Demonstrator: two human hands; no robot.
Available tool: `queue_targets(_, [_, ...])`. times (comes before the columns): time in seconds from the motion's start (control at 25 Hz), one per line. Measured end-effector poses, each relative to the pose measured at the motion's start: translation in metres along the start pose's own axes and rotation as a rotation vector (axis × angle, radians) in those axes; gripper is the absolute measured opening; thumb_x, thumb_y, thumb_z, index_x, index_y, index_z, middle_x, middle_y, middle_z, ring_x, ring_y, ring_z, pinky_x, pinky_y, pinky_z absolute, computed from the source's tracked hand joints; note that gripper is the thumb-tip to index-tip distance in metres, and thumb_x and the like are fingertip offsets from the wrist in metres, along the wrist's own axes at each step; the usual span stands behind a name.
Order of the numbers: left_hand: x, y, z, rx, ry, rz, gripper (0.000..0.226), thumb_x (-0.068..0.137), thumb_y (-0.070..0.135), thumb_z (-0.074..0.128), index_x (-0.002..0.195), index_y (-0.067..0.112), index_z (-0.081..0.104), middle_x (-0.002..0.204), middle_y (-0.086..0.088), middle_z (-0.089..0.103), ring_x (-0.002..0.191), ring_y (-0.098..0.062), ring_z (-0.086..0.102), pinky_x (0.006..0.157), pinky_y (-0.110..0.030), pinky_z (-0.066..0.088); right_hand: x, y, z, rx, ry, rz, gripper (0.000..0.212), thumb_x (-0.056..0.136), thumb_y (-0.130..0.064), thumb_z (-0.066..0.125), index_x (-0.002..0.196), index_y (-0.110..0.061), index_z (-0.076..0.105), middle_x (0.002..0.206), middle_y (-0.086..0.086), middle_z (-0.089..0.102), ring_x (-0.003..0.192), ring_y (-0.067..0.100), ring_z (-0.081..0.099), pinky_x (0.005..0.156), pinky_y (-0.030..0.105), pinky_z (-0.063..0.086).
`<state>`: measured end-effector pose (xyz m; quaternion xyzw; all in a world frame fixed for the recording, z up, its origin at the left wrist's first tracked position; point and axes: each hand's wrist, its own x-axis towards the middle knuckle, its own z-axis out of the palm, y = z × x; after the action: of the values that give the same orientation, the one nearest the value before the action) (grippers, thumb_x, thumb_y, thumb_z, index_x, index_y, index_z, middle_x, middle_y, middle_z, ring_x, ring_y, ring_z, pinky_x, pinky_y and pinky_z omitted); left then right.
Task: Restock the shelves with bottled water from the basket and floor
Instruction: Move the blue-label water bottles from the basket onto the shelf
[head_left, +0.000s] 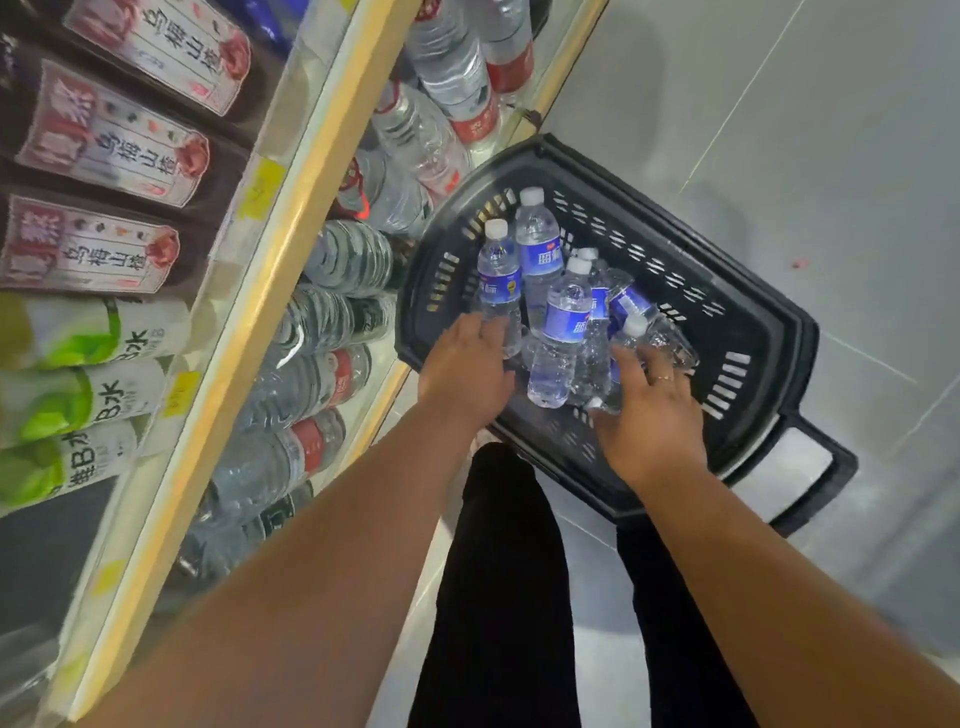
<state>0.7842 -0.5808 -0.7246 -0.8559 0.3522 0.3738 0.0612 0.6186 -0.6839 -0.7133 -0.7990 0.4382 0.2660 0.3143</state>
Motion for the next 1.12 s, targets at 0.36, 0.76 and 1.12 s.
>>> queue_targets(0.36, [0.129, -0.057, 0.054, -0.246, -0.083, -0.180, 0.094, 0.088, 0.037, 0.069, 0.155, 0.009, 0.010, 0.155, -0.017, 0.031, 0.139, -0.033, 0.037, 0.109, -0.039, 0.034, 0.114, -0.029, 0.098, 0.307, 0.031, 0.254, 0.090, 0.086, -0.038, 0.070, 0.154, -0.016, 0.016, 0.157, 0.018, 0.023, 0.141, 0.037, 0.029, 0.111, 0.046, 0.032])
queue_targets(0.76, [0.180, -0.063, 0.097, -0.886, -0.059, -0.225, 0.073, 0.076, 0.008, 0.081, 0.137, 0.008, 0.041, 0.126, -0.003, 0.060, 0.112, -0.018, 0.060, 0.093, -0.028, 0.047, 0.155, -0.027, 0.139, 0.697, 0.288, 0.409, 0.076, 0.061, -0.037, 0.078, 0.125, -0.013, 0.045, 0.119, 0.011, 0.059, 0.109, 0.031, 0.057, 0.095, 0.042, 0.047])
queue_targets(1.12, [0.135, -0.045, 0.055, -0.937, -0.151, 0.051, 0.075, 0.075, 0.007, 0.082, 0.135, 0.020, 0.039, 0.116, 0.008, 0.060, 0.103, -0.007, 0.061, 0.094, -0.025, 0.049, 0.124, -0.021, 0.098, 1.069, 0.079, 0.239, 0.059, 0.079, -0.008, 0.076, 0.127, -0.022, 0.046, 0.094, -0.005, 0.069, 0.077, 0.009, 0.065, 0.072, 0.022, 0.053])
